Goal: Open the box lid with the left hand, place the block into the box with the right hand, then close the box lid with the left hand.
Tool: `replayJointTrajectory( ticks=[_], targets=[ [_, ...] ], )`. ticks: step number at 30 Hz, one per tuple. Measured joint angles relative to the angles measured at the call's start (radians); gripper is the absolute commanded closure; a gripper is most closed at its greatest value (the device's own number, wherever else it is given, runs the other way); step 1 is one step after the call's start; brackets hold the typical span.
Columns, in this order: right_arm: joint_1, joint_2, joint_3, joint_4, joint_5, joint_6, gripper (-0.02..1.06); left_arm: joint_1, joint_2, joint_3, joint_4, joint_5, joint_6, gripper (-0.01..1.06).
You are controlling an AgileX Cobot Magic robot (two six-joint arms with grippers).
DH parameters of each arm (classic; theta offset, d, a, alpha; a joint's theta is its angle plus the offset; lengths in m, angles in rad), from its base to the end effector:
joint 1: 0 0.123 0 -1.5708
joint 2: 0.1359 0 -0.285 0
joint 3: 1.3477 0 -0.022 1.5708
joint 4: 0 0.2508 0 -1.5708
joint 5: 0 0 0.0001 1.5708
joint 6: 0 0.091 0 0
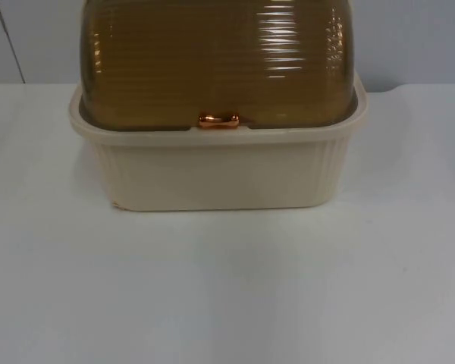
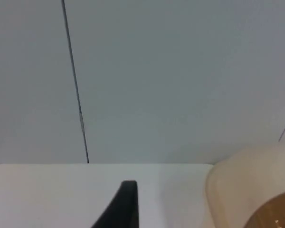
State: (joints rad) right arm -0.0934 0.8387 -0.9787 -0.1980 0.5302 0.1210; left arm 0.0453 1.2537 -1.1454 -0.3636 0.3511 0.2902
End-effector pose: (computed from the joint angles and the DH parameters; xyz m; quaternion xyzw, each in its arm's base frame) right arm 0.1644 -0.0245 0.4104 0.0469 0.8014 -0.0826 0.5906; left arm 0.2848 0.0017 0.3889 -0.0051 0.8189 -0.0524 0.5715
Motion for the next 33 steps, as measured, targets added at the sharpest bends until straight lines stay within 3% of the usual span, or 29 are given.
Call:
replayJointTrajectory(
  ticks=[4, 10, 14, 18, 24, 27, 30, 33],
  targets=[
    [0.0, 0.0, 0.0, 0.0, 0.011, 0.022, 0.01, 0.0, -0.018, 0.0, -0.02, -0.008, 0.0, 0.02],
    [0.0, 0.0, 0.0, -0.035, 0.024, 0.035, 0.01, 0.0, -0.049, 0.0, -0.033, -0.104, 0.0, 0.02],
    [0.0, 0.0, 0.0, -0.038, 0.031, 0.043, 0.01, 0.0, -0.06, 0.0, -0.054, -0.083, 0.0, 0.02],
    [0.0, 0.0, 0.0, -0.039, 0.093, 0.048, 0.01, -0.003, -0.07, 0.0, -0.022, 0.064, 0.009, 0.02],
    [0.0, -0.049, 0.02, -0.039, 0.153, 0.046, 0.01, -0.066, -0.183, 0.002, 0.029, 0.154, 0.06, 0.02],
    [0.0, -0.162, 0.056, -0.047, 0.164, 0.036, 0.01, -0.111, -0.334, 0.002, 0.065, 0.217, 0.049, 0.02],
    [0.0, -0.266, 0.084, -0.042, 0.187, -0.013, 0.01, -0.115, -0.433, 0.002, 0.076, 0.259, 0.037, 0.02],
    [0.0, -0.429, 0.096, 0.035, 0.249, -0.136, 0.01, -0.115, -0.584, 0.002, 0.088, 0.326, 0.029, 0.02]
  ],
)
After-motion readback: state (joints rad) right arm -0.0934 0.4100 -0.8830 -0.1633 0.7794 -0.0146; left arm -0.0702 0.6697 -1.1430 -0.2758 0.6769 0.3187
